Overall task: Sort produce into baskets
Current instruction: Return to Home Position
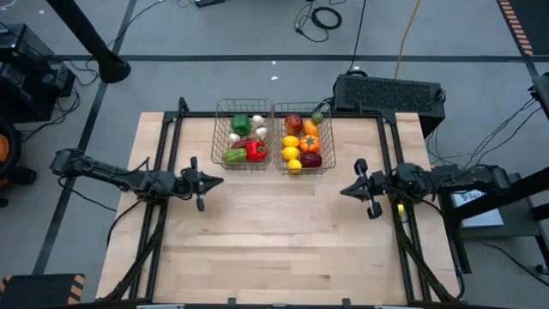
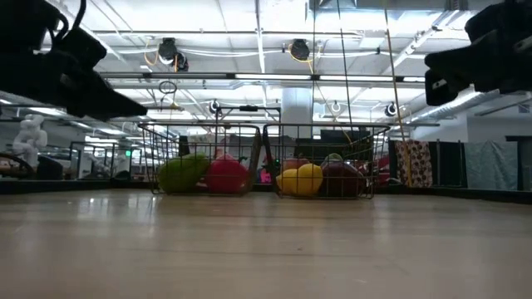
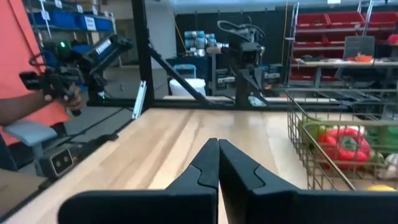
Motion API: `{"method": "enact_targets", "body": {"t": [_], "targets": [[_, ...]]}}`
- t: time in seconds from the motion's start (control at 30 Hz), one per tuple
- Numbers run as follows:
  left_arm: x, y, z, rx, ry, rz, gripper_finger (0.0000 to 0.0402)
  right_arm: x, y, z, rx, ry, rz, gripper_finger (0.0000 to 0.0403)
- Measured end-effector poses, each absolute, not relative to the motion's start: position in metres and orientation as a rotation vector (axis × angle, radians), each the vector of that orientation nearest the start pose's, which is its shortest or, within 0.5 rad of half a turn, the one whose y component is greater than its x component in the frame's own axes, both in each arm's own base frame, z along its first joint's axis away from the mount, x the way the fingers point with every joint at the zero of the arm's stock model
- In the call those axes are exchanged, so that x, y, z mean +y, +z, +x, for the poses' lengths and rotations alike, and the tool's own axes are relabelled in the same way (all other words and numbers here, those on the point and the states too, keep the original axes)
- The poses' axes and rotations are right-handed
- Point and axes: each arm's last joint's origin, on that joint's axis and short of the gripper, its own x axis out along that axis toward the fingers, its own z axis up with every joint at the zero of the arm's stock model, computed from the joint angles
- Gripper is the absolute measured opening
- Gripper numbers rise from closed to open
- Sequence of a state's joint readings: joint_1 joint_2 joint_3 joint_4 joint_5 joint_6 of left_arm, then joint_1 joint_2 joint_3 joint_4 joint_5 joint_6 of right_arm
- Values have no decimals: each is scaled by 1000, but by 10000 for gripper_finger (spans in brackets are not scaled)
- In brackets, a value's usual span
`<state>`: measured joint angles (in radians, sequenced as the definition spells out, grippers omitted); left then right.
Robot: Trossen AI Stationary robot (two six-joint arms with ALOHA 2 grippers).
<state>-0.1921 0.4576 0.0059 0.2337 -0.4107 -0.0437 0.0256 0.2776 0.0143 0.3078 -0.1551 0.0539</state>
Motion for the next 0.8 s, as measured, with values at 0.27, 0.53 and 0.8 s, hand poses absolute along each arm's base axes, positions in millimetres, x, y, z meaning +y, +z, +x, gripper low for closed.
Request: {"method": "enact_targets", "body": {"t": [0.27, 0.53, 0.8], "targets": [[-11, 146, 122, 201, 247, -25, 24, -1, 173, 107, -30, 167, 36, 0], [-11, 148, 121, 189, 250, -6, 24, -8, 172, 102, -29, 137, 41, 0], [-10, 151, 115, 167, 253, -1, 24, -9, 174, 95, -71, 107, 34, 0]]}}
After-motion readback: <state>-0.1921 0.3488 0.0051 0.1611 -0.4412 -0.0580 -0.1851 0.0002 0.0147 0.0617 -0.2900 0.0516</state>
